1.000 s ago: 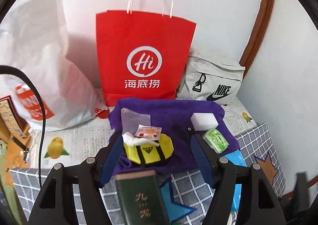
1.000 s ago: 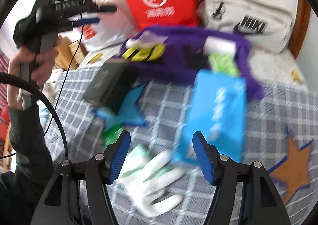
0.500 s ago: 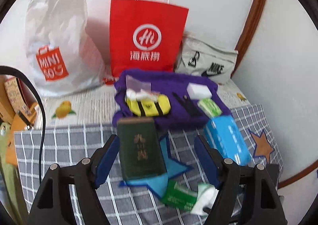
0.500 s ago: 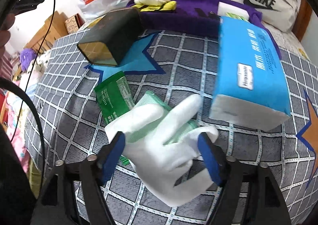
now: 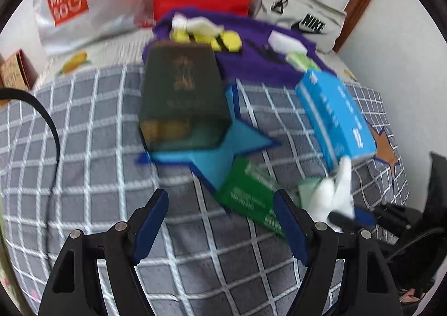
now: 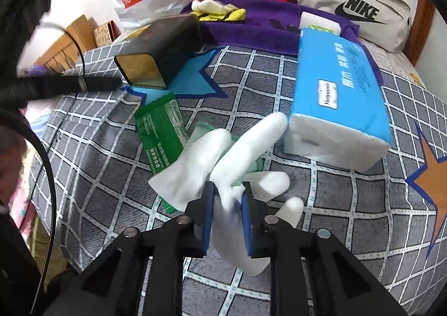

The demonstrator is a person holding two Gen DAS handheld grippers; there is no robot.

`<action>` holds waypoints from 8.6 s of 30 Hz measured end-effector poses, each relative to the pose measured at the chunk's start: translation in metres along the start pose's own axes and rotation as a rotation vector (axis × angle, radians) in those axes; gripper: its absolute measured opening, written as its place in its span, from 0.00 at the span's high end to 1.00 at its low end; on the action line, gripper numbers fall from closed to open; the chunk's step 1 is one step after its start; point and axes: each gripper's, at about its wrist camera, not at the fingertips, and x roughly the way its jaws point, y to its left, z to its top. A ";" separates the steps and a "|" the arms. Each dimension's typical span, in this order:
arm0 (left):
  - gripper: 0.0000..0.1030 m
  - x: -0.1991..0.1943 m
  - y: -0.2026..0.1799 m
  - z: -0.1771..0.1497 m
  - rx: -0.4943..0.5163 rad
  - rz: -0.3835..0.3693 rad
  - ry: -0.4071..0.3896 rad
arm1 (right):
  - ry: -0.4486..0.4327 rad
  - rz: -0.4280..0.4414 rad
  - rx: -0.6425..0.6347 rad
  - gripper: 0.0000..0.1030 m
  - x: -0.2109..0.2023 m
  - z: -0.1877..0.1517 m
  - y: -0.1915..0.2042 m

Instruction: Organize soft objects

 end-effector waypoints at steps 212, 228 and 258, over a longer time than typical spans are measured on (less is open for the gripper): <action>0.67 0.127 -0.027 0.240 0.126 0.023 0.002 | -0.178 0.000 0.017 0.46 0.007 0.251 -0.140; 0.44 0.119 -0.039 0.234 0.138 0.041 0.012 | -0.190 0.008 -0.004 0.44 0.001 0.250 -0.132; 0.00 -0.056 -0.059 0.103 0.141 0.186 -0.315 | -0.211 -0.126 0.068 0.01 -0.057 0.149 -0.075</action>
